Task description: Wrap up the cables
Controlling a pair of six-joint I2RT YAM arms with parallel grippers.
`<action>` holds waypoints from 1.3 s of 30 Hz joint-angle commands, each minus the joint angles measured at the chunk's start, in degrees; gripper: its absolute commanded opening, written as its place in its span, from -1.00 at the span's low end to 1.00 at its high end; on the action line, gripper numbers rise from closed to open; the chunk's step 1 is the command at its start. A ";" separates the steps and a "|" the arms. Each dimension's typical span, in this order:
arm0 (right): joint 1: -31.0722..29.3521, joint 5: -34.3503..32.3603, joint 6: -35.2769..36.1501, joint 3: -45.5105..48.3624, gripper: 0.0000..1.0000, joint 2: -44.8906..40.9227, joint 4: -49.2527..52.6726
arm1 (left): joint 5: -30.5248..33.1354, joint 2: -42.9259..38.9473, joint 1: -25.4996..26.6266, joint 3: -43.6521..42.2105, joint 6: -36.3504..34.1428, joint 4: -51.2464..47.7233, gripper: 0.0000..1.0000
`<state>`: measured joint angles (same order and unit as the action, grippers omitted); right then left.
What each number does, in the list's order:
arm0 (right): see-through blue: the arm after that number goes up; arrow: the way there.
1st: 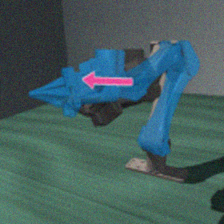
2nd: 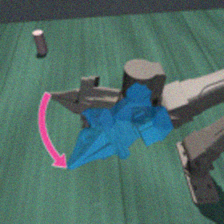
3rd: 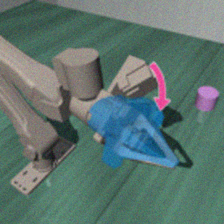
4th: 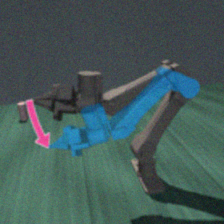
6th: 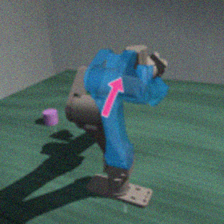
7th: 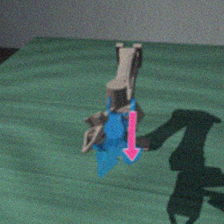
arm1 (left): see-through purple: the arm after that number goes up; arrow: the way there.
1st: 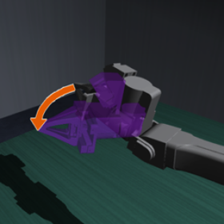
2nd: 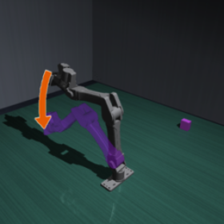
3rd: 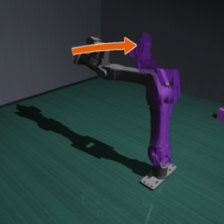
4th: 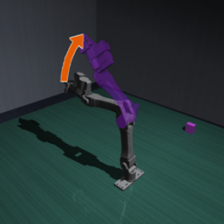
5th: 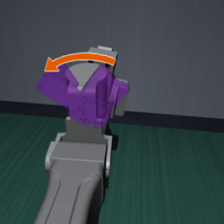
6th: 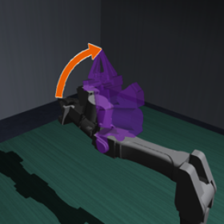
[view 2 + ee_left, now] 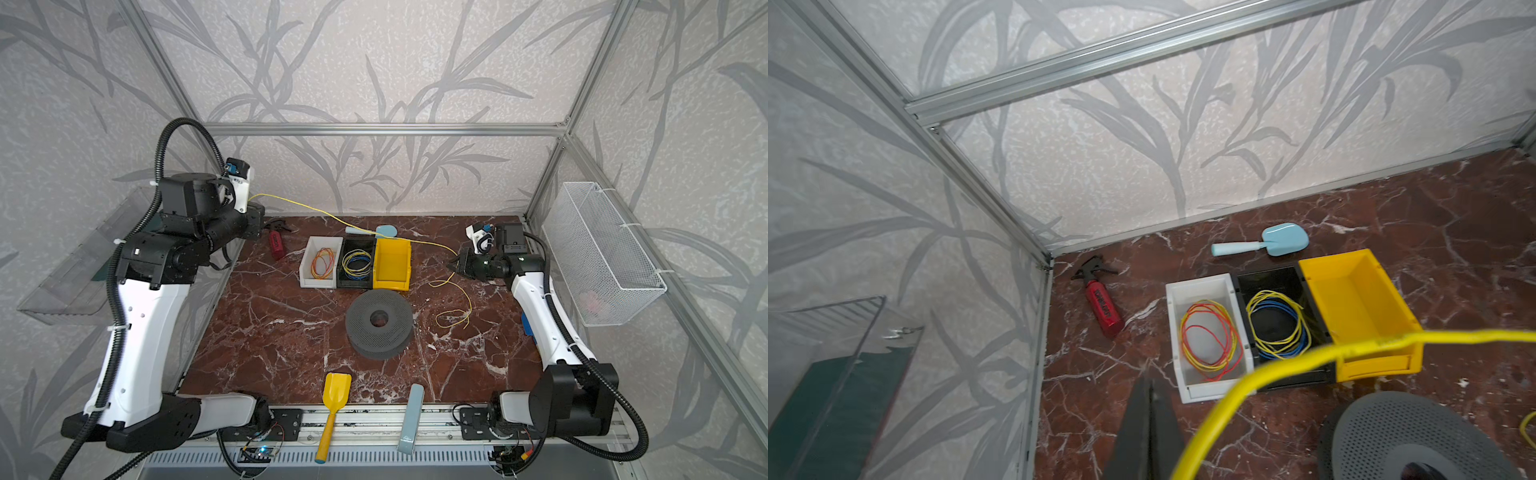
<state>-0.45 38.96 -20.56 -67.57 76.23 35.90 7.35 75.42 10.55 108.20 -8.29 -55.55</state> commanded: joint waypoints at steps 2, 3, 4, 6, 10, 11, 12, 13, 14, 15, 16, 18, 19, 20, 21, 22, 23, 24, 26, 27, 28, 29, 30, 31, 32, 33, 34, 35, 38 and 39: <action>5.32 -11.91 -3.37 3.53 -1.00 -1.37 -0.58 | 20.18 -2.89 1.11 -3.40 -6.62 6.20 -1.00; 6.01 -12.06 -3.67 3.51 -1.00 -1.37 -0.78 | 23.82 -2.98 2.42 -4.91 -9.10 7.87 -1.00; 6.56 -12.07 -3.78 3.33 -1.00 -1.34 -0.61 | 26.60 -3.05 3.69 -6.39 -11.32 9.43 -1.00; 7.23 -12.17 -3.53 2.61 -1.00 -1.31 0.12 | 33.81 -3.01 6.32 -9.84 -16.43 14.13 -1.00; 7.28 -10.35 -3.46 2.23 -1.00 -0.86 0.37 | 38.89 -2.93 7.37 -12.91 -21.26 19.53 -1.00; 7.21 -9.69 -3.53 2.36 -1.00 -0.82 0.22 | 39.95 -3.01 7.38 -13.43 -22.06 21.14 -1.00; 7.13 -9.08 -3.61 2.48 -1.00 -0.73 0.13 | 40.11 -3.00 7.30 -13.54 -22.07 21.59 -1.00; 6.89 -8.40 -3.69 2.51 -1.00 -0.57 -0.07 | 39.82 -2.97 7.30 -13.25 -21.63 21.19 -1.00; 6.33 -7.91 -3.80 2.44 -1.00 -0.34 -0.09 | 38.21 -2.71 7.30 -12.26 -19.86 19.09 -0.97; 5.51 -7.72 -3.90 2.09 -1.00 0.01 0.01 | 35.51 -2.54 7.30 -11.27 -17.68 16.03 -0.70; 4.69 -7.41 -4.00 1.76 -1.00 0.40 0.11 | 33.47 -2.46 7.32 -10.59 -15.82 13.53 -0.39; 3.55 -4.92 -5.07 0.70 -1.00 1.82 0.10 | 27.19 -2.07 7.38 -8.59 -7.63 5.64 0.11; 3.23 -3.14 -6.29 0.52 -1.00 2.43 -0.68 | 24.27 -2.24 7.53 -8.77 -4.70 2.74 0.25; 2.77 -1.28 -7.81 0.59 -1.00 2.97 -2.11 | 21.51 -3.09 7.60 -10.35 -1.17 0.90 0.35; 2.04 -0.05 -9.01 0.50 -1.00 3.58 -3.40 | 18.76 -4.58 7.55 -13.19 1.16 0.39 0.36; 1.27 0.27 -9.33 0.06 -1.00 4.40 -3.64 | 16.29 -6.06 7.56 -15.58 3.20 -0.11 0.38; 0.28 -0.05 -9.27 -0.91 -1.00 5.48 -3.14 | 13.68 -7.67 7.48 -18.09 6.44 -0.65 0.39; -0.60 -0.16 -9.36 -1.81 -1.00 6.53 -2.79 | 10.41 -9.30 7.56 -20.11 10.03 -1.51 0.39; -1.26 1.93 -10.94 -2.76 -1.00 8.61 -3.42 | 3.22 -12.57 7.80 -24.19 16.86 -2.11 0.39; -1.47 3.10 -12.21 -2.95 -1.00 9.54 -4.39 | 0.42 -14.65 7.89 -26.54 19.98 -2.20 0.38; -1.64 3.87 -13.64 -3.00 -1.00 10.21 -5.53 | -0.88 -16.52 8.00 -28.68 22.39 -2.51 0.38; -1.66 4.22 -14.77 -2.99 -1.00 10.60 -6.53 | -1.51 -18.14 8.00 -30.14 24.48 -3.02 0.38; -1.66 4.31 -15.49 -2.76 -1.00 10.84 -7.48 | -3.27 -19.57 7.91 -31.07 25.43 -3.91 0.38; -1.66 4.37 -17.40 -2.81 -1.00 11.25 -8.35 | -4.86 -20.33 7.91 -31.11 26.15 -5.34 0.38; -1.66 4.35 -17.70 -3.32 -1.00 11.75 -8.35 | -5.51 -20.35 7.91 -30.27 27.32 -7.26 0.38; -1.66 4.30 -17.44 -4.21 -1.00 12.29 -7.87 | -7.77 -19.85 7.91 -28.89 28.07 -9.32 0.38; -1.81 4.13 -17.59 -5.10 -1.00 12.73 -7.62 | -11.95 -19.26 7.91 -27.88 28.74 -10.34 0.37; -1.92 4.03 -18.13 -5.45 -1.00 12.95 -7.96 | -15.72 -19.07 7.92 -27.63 30.08 -10.52 0.38; -2.28 4.19 -20.01 -6.79 -1.00 13.88 -9.05 | -34.73 -19.18 8.15 -30.47 34.02 -5.50 0.37; -2.28 3.85 -20.30 -7.31 -1.00 14.14 -9.30 | -37.44 -19.91 8.17 -31.43 35.97 -3.56 0.37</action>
<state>-2.44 41.71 -38.39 -72.60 89.76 28.32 -12.71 55.99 18.41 78.37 20.34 -60.75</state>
